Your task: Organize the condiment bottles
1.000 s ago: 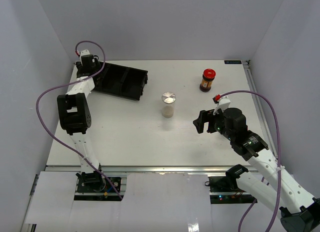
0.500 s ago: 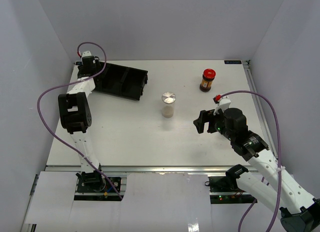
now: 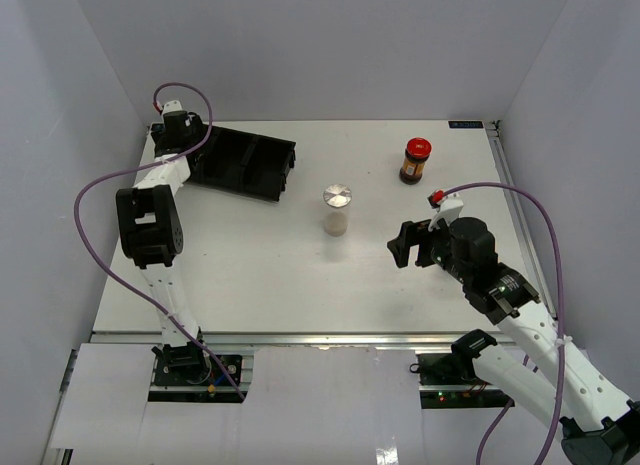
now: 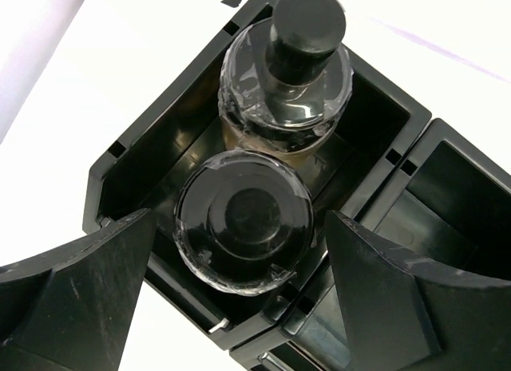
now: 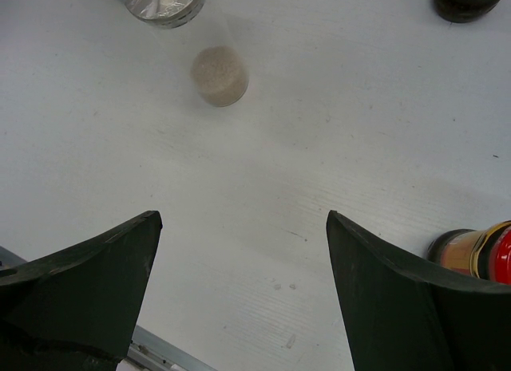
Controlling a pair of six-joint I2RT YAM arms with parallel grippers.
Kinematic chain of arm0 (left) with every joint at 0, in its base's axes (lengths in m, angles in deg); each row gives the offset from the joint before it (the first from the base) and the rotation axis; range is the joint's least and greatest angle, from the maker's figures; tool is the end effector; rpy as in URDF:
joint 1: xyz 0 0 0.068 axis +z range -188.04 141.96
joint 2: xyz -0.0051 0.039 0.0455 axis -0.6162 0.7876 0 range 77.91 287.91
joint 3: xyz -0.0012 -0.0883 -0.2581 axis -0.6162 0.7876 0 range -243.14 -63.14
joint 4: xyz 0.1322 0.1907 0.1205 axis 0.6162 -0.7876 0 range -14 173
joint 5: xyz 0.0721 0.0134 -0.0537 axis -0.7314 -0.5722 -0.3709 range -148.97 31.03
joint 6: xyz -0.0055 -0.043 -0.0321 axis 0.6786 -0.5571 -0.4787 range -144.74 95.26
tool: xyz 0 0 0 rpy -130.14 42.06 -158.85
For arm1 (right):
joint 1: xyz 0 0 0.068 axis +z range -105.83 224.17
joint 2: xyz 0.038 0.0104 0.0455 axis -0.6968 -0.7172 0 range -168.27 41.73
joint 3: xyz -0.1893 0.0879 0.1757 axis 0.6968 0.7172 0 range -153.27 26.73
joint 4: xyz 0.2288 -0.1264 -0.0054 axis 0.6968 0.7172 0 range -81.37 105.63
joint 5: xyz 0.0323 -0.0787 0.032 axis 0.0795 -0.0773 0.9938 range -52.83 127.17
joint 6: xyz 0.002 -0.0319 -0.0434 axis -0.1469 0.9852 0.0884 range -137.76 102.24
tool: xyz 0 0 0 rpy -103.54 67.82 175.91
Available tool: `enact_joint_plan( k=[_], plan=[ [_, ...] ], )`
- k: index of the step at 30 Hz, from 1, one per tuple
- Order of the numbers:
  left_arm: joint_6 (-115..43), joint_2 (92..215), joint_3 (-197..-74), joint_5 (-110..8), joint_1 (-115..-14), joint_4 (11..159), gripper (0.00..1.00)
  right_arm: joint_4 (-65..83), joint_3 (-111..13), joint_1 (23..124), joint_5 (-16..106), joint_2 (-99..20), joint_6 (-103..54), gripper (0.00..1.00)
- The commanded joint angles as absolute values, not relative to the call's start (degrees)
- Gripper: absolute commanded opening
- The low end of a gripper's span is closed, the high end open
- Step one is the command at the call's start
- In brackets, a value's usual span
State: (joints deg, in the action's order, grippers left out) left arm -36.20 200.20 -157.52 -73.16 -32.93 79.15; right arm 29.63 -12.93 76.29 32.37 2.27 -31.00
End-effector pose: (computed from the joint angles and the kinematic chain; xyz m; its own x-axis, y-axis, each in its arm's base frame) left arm 0.4952 0.0530 0.2178 -0.4554 -0.2341 -0.8590 -0.3921 0.9189 -0.0426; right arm 0.1399 0.0842 0.3033 -0.3988 0.0190 -0.9168 -0.3823 0.9053 0.1851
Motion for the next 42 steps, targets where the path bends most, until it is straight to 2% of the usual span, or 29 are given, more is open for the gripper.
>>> enact_joint_plan(
  k=[1, 5, 12, 16, 19, 22, 24, 25, 27, 30, 36, 42],
  plan=[
    [-37.1, 193.9, -156.0, -75.5, -32.9, 79.2, 0.98, 29.3, -15.6, 76.4, 31.4, 3.6, -30.4, 0.9],
    [-38.2, 190.7, -156.7, -76.4, -32.9, 74.1, 0.98, 29.8, -15.9, 76.3, 31.5, 3.7, -30.3, 0.9],
    [-38.8, 185.8, -166.9, -74.2, -32.9, 51.6, 0.98, 29.9, -15.4, 76.4, 32.0, 4.1, -30.4, 0.9],
    [-38.1, 177.3, -162.6, -65.0, -33.0, 50.3, 0.98, 29.7, -15.0, 76.4, 32.0, 4.3, -30.6, 0.9],
    [-38.2, 167.5, -155.5, -49.0, -34.0, 55.0, 0.98, 30.1, -15.2, 76.3, 32.0, 4.1, -30.6, 0.9],
    [-35.9, 164.1, -153.9, -41.0, -40.2, 55.8, 0.98, 30.5, -15.5, 76.4, 31.8, 4.5, -30.6, 0.9],
    [-33.6, 164.7, -156.0, -41.0, -47.5, 52.7, 0.98, 30.9, -15.6, 76.4, 32.6, 4.7, -30.6, 0.9],
    [-32.4, 165.7, -157.8, -41.0, -47.6, 50.4, 0.98, 30.9, -15.9, 76.3, 32.6, 4.7, -30.6, 0.9],
    [-30.6, 169.7, -163.5, -43.0, -56.3, 44.8, 0.98, 32.1, -16.4, 76.4, 33.5, 4.9, -30.6, 0.9],
    [-29.4, 172.2, -165.2, -50.1, -65.0, 44.1, 0.98, 32.9, -16.7, 76.4, 33.2, 6.1, -30.7, 0.9],
    [-28.1, 179.7, -168.1, -57.6, -75.5, 43.8, 0.98, 33.7, -16.5, 76.4, 32.6, 8.0, -30.4, 0.9],
    [-26.5, 186.2, -171.0, -63.9, -80.8, 41.7, 0.98, 34.6, -16.4, 76.4, 31.6, 8.9, -29.9, 0.9]
  ],
)
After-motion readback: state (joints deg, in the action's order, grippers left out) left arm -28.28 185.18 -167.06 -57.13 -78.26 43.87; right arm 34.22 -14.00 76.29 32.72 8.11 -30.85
